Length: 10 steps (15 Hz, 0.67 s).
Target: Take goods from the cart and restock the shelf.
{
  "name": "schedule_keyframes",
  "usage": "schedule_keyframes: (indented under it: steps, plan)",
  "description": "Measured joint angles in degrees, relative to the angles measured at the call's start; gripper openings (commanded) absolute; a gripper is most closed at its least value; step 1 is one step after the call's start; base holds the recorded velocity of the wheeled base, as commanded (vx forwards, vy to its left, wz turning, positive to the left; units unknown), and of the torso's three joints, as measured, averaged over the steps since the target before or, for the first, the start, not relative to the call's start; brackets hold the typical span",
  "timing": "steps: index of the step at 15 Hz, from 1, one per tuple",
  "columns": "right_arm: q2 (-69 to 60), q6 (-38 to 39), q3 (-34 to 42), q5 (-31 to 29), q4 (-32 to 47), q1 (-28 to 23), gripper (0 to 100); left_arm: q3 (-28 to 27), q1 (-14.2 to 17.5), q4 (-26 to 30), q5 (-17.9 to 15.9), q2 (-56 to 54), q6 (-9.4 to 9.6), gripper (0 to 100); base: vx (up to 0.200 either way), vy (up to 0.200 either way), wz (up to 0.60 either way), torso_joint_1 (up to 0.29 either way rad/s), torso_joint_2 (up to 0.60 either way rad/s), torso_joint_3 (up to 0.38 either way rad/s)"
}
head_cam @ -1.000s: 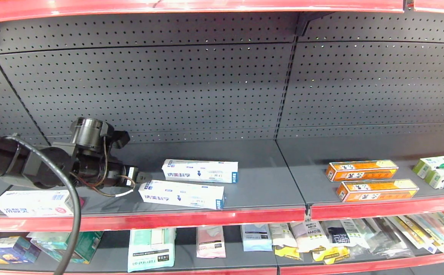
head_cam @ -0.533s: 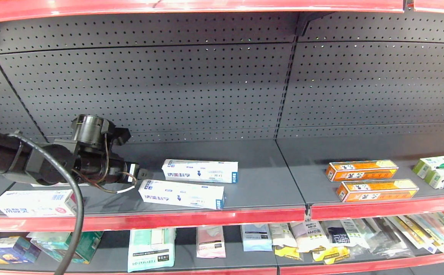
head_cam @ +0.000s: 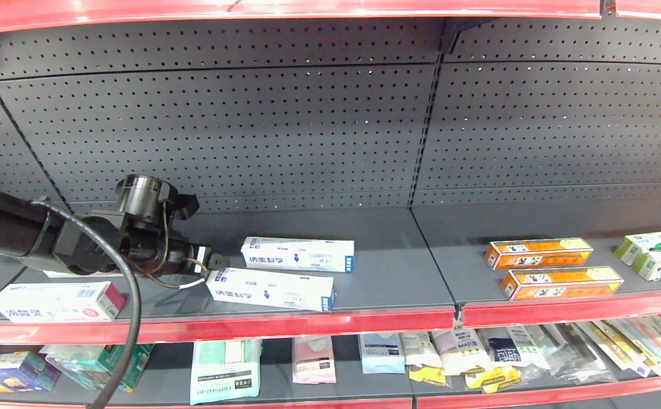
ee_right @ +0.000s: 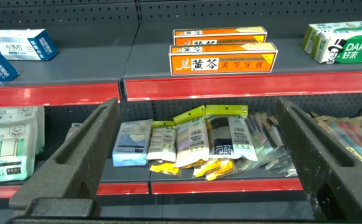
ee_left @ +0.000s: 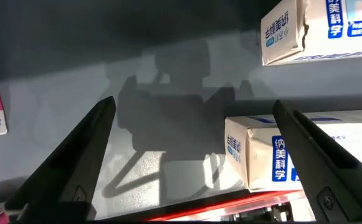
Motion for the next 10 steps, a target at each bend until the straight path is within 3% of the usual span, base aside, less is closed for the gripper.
schedule_keyframes:
  steps: [10]
  plan:
    - [0.0, 0.0, 0.0, 0.02, 0.0, 0.0, 100, 0.63, -0.16, 0.5, 0.0, -0.23, -0.22, 100, 0.0, 0.0, 0.0, 0.0, 0.0, 0.0]
